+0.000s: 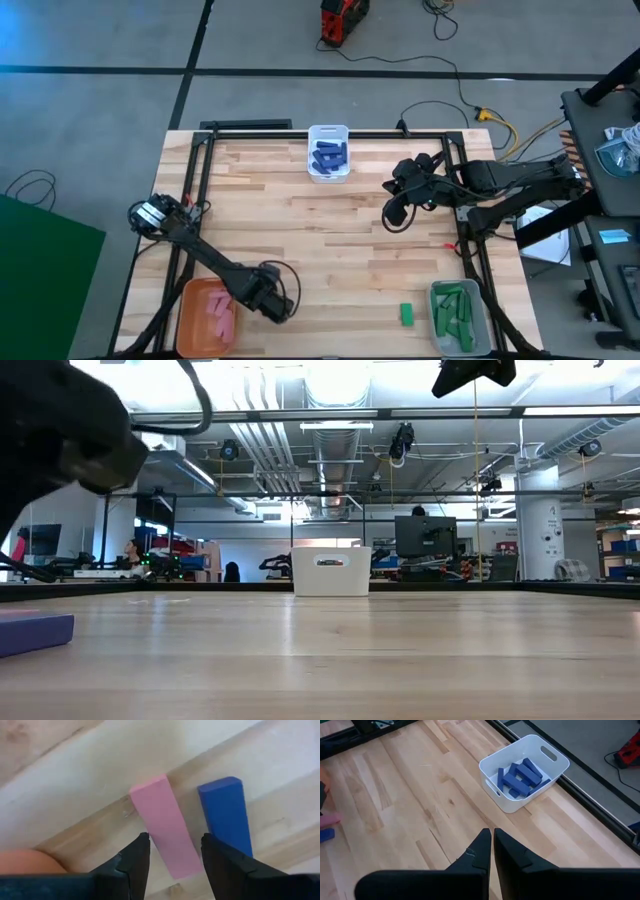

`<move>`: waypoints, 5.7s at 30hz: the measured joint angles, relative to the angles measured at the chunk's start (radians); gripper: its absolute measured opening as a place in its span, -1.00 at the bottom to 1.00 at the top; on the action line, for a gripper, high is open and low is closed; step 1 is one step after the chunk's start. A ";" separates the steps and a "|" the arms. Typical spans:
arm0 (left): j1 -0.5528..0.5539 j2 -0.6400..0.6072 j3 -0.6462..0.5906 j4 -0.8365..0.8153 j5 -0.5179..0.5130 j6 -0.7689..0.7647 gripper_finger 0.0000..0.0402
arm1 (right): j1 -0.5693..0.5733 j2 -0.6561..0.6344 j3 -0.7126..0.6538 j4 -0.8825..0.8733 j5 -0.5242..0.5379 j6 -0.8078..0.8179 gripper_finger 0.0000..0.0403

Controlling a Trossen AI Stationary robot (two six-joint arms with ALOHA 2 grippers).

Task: Sort blocks
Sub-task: Put the pink block into the orange bin, then put the green block into the gray bin

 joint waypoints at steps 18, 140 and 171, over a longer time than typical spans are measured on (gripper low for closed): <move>0.035 0.017 0.015 -0.027 -0.067 0.088 -0.23 | 0.000 0.000 0.000 0.000 0.001 -0.002 -0.94; 0.037 -0.415 -0.062 -0.062 -0.375 0.716 -0.23 | 0.063 0.000 -0.005 0.000 -0.297 0.189 -0.94; 0.118 -0.414 0.004 -0.094 -0.448 0.873 -0.23 | 0.571 0.353 0.282 -0.195 -0.371 0.178 -0.94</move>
